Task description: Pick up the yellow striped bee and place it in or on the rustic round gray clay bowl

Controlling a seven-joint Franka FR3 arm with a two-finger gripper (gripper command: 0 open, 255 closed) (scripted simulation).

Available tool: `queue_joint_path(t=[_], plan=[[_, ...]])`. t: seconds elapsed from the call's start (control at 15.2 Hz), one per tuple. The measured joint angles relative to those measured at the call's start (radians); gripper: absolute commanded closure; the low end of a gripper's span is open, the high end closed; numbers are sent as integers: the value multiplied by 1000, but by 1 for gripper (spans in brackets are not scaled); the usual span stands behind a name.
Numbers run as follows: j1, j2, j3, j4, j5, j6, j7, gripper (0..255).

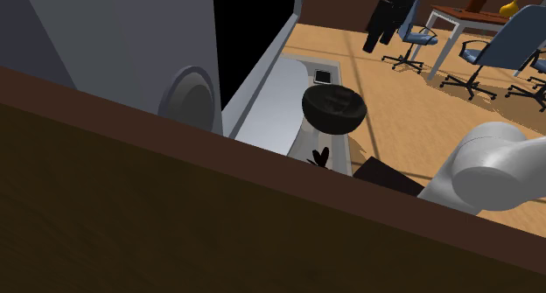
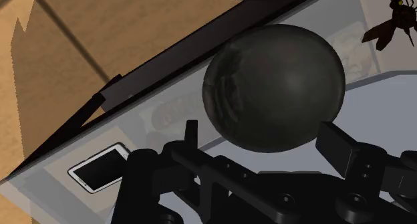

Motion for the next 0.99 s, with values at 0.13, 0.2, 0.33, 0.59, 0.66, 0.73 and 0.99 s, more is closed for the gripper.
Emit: queue_joint_path(t=[0.13,0.2,0.33,0.59,0.66,0.73,0.99], plan=[[5,-8,6,-15,6,8,2,0],[14,-17,13,-38,15,22,4,0],[34,-43,31,-86,38,46,9,0],[86,-92,78,-202,93,119,25,0],[101,-105,93,-226,109,133,30,0],[113,-116,99,-250,120,147,28,0],[178,-143,157,-346,186,227,47,0]])
